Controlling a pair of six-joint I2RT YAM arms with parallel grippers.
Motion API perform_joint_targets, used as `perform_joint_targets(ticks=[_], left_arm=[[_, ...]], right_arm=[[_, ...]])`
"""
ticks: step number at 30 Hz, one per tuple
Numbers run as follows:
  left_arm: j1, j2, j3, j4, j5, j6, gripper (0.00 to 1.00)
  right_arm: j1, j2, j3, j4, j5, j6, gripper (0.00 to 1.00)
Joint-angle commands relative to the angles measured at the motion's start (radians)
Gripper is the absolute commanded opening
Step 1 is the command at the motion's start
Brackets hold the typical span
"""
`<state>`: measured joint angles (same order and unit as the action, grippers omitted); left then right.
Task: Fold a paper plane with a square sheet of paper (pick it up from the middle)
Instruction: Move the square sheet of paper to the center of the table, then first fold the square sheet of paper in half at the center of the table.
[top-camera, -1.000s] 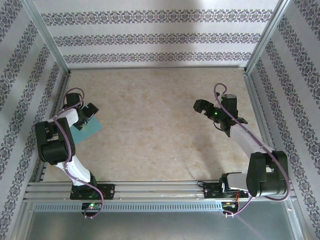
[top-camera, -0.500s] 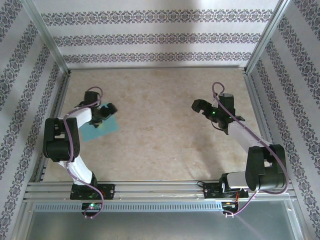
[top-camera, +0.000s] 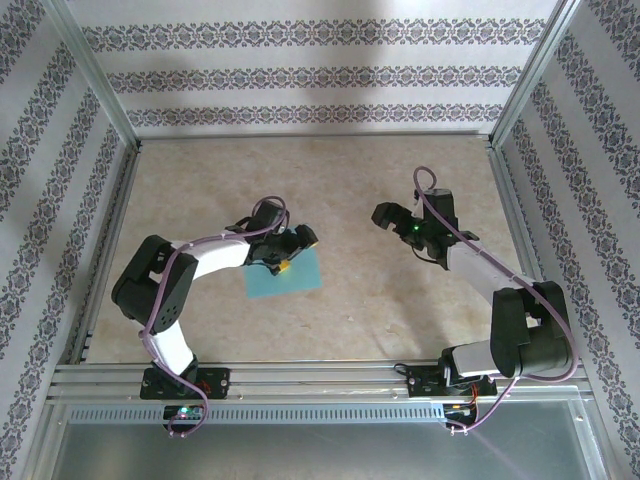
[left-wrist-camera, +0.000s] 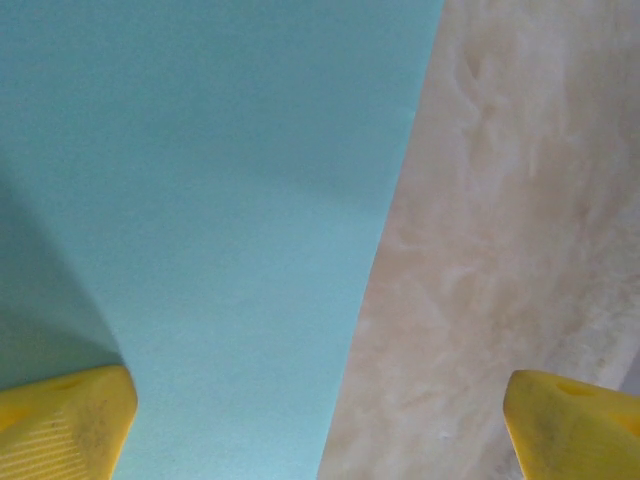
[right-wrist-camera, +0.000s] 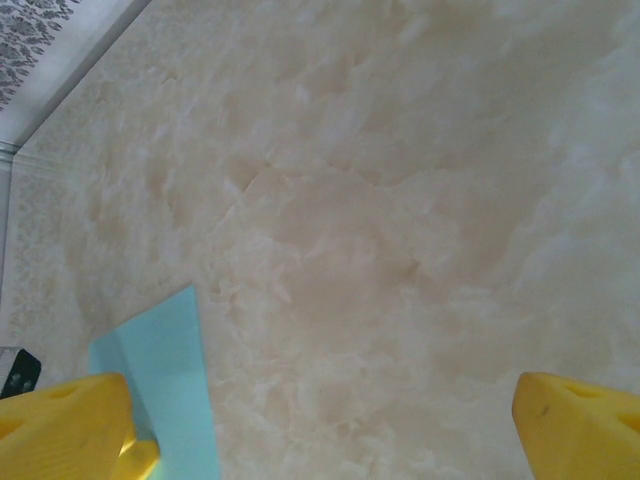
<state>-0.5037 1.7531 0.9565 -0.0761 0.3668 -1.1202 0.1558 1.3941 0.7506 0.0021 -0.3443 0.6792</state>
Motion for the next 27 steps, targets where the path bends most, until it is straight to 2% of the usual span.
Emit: perform_joint_targets(ticks=[1,5,7,13,19,27], left_arm=[[-0.021,-0.002,0.032,-0.032,0.01,-0.076,0.96],[-0.01,-0.114,0.104,-0.196,-0.079,0.061,0.99],[0.01,-0.162,0.117,-0.289,-0.138,0.147,1.0],[0.092,-0.213,0.093,-0.406,-0.161,0.301,1.0],[0.094,-0.169,0.104,-0.438,-0.15,0.327,1.0],[0.082,-0.084,0.095,-0.396,-0.095,0.286,0.93]], right_arm=[[0.022,-0.034,-0.008,-0.027,0.029,0.033,0.95],[0.088,-0.046,0.026,-0.104,0.041,0.033,0.89],[0.162,-0.029,0.046,-0.133,0.064,0.038,0.85],[0.366,0.123,0.137,-0.135,0.096,0.087,0.7],[0.493,0.327,0.282,-0.14,0.067,0.118,0.52],[0.541,0.468,0.347,-0.146,0.053,0.168,0.37]])
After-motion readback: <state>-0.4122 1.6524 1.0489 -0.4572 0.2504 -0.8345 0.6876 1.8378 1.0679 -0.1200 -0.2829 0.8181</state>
